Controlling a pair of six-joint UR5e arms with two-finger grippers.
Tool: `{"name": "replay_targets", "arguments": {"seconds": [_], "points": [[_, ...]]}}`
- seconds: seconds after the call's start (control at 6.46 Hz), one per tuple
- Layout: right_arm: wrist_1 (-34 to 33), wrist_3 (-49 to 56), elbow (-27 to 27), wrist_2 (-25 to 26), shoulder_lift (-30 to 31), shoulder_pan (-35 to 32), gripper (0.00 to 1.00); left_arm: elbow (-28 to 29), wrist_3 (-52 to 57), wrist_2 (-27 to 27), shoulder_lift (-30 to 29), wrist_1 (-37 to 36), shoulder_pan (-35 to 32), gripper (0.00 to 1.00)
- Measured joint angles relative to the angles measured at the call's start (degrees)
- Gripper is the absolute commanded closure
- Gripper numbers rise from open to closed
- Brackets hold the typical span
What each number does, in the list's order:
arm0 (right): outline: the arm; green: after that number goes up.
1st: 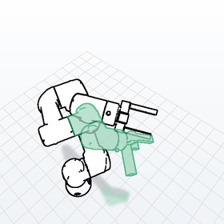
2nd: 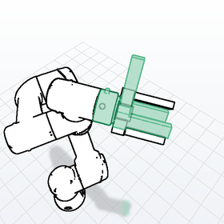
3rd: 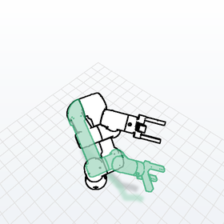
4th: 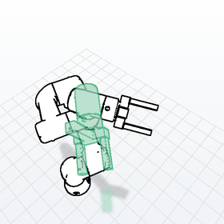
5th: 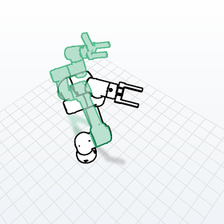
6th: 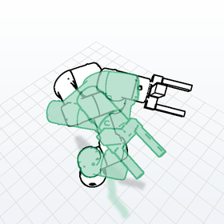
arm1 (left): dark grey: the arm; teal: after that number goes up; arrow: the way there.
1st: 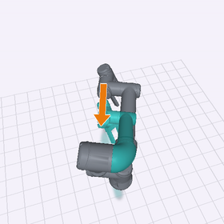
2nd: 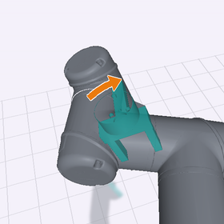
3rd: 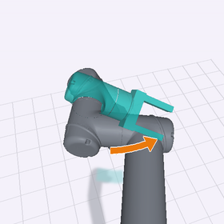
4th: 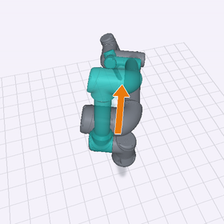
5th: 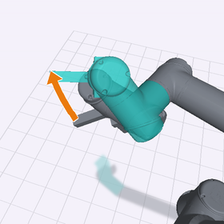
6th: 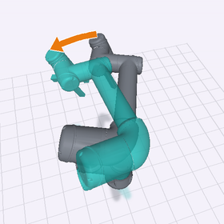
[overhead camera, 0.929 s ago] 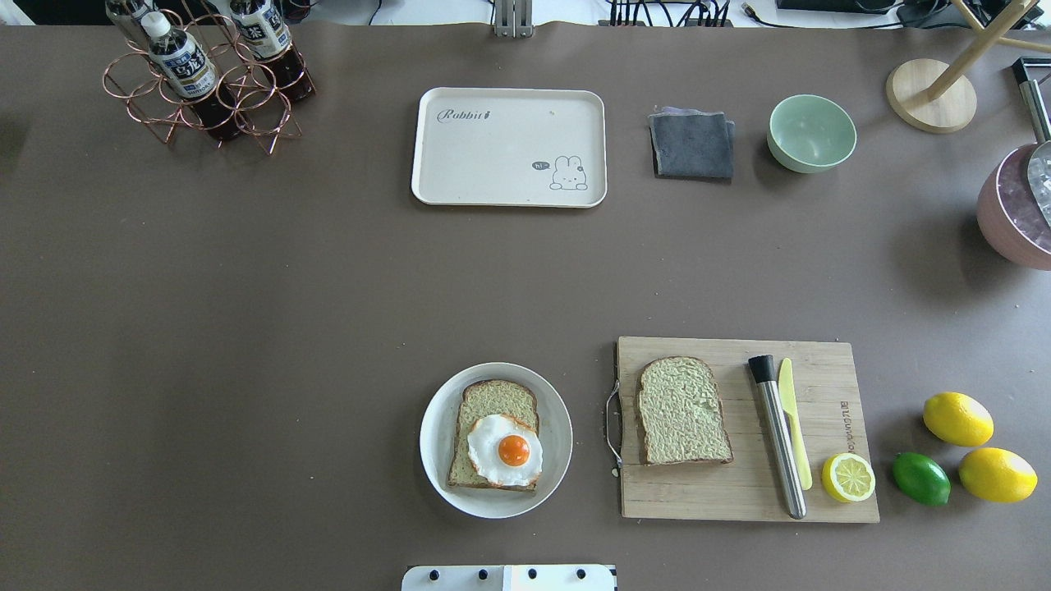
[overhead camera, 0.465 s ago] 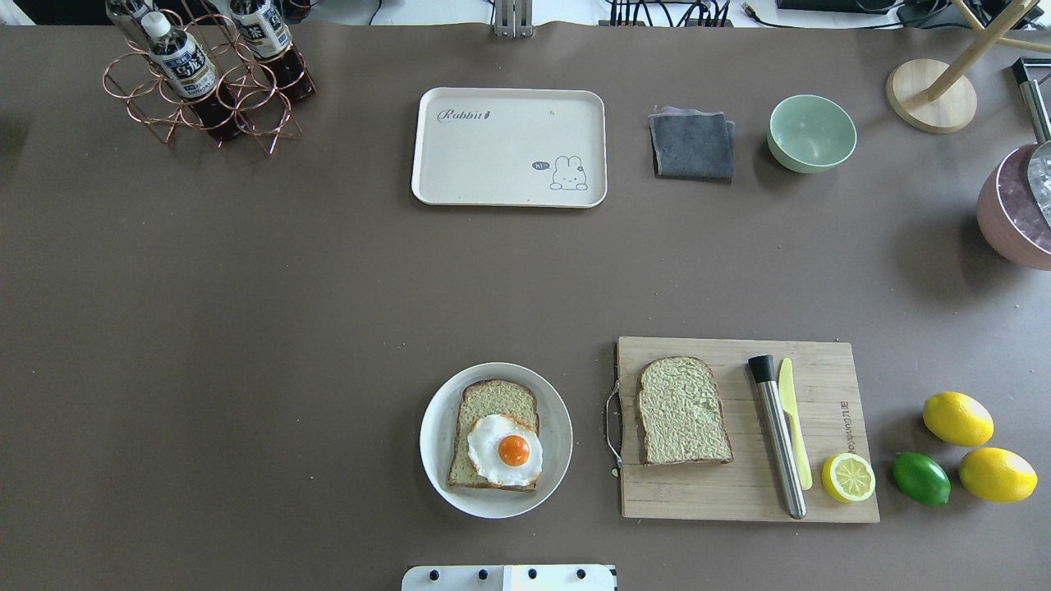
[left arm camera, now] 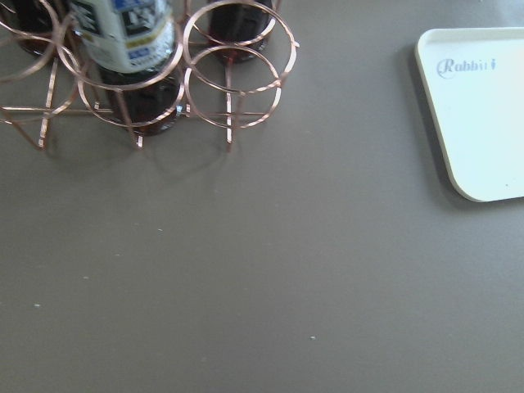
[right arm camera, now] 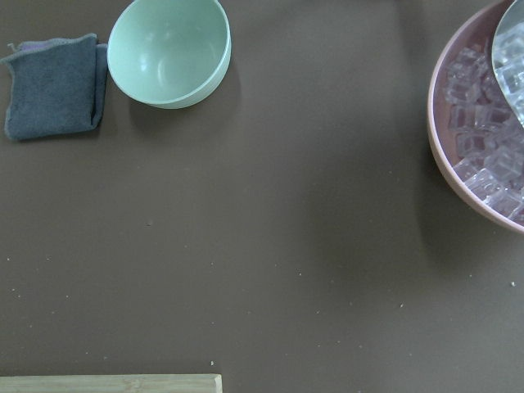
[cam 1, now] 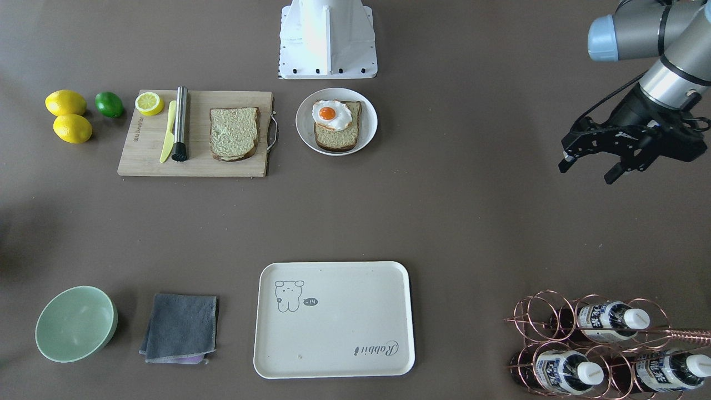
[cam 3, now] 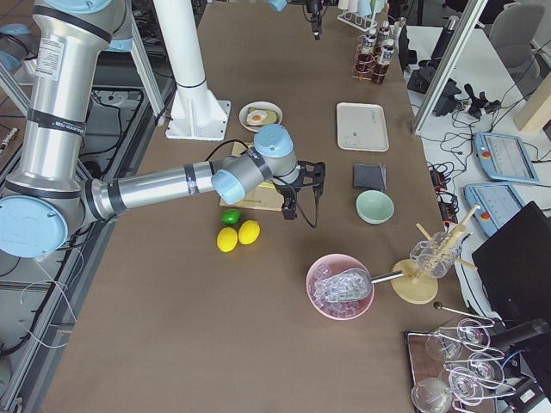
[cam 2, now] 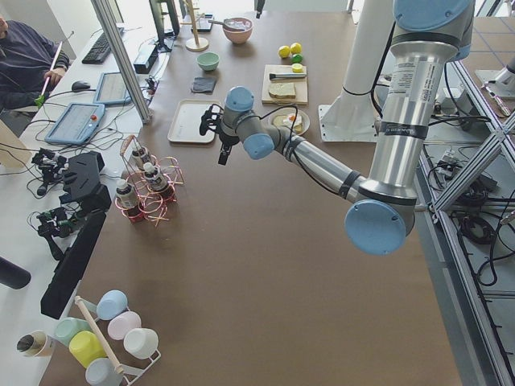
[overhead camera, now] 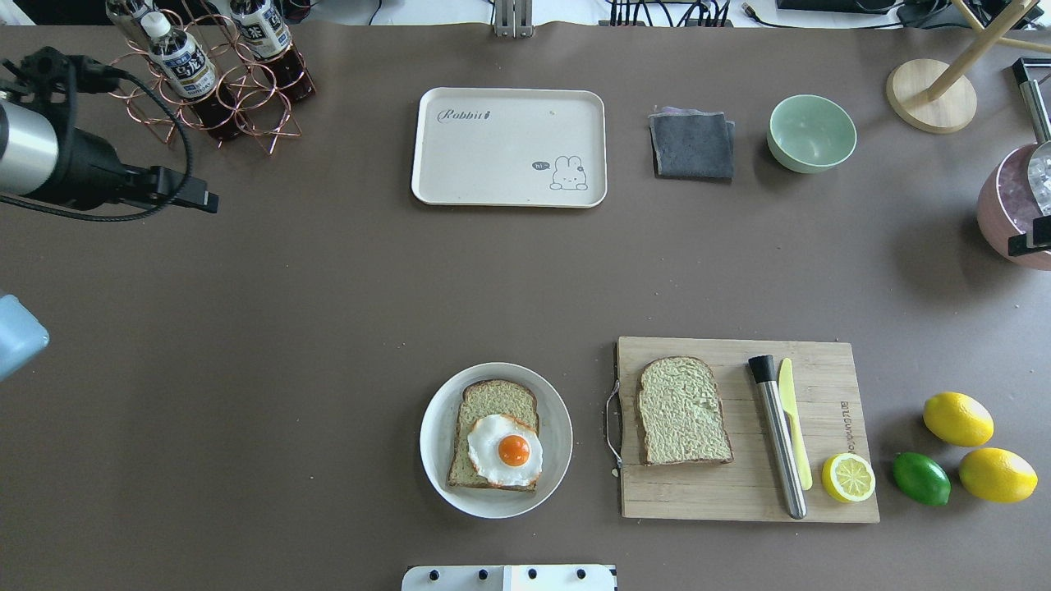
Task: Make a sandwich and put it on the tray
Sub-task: 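Move the right gripper over the board's bread slice while the left arm advances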
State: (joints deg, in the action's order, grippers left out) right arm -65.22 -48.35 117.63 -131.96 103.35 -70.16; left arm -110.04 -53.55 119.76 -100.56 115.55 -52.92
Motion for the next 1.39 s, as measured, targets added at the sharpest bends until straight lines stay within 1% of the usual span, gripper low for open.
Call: {"name": "replay_targets", "arguments": {"seconds": [0.15,0.31,0.46,0.62,0.77,0.93,1.08,1.24,1.39], "points": [[0.0,-6.89,3.06,2.93,-0.04,5.11,0.0,-0.45,-5.65,-3.62,-2.71,-0.04,5.43,0.02],[0.0,-14.89,6.28,6.83,-0.41,11.28,0.0,-0.57,-9.85,-5.96,-5.07,-0.18,9.96,0.02],[0.0,-22.21,8.46,11.37,-1.32,17.67,0.01,-0.59,-12.97,-6.82,-6.68,-0.21,13.2,0.02],[-0.02,-28.74,9.39,16.64,-2.81,24.19,0.01,-0.59,-15.53,-7.52,-8.22,-0.1,16.28,0.02],[-0.04,-34.24,9.66,22.01,-4.37,30.85,0.01,-0.56,-17.14,-8.89,-9.72,-0.01,19.28,0.02],[0.11,-36.77,9.56,25.6,-5.12,35.7,0.01,-0.55,-17.63,-10.7,-10.55,0.02,21.3,0.02],[1.33,-38.26,8.36,28.76,-6.17,40.02,0.01,-0.61,-17.79,-12.36,-11.03,0.03,22.49,0.02],[4.37,-39.39,5.71,32.02,-7.66,43.63,0.02,-0.66,-17.87,-13.13,-11.25,0.03,22.93,0.02],[7.6,-39.93,3.17,35.04,-8.7,46.4,0.09,-0.72,-17.9,-13.42,-11.32,0.03,23.07,0.02]]}}
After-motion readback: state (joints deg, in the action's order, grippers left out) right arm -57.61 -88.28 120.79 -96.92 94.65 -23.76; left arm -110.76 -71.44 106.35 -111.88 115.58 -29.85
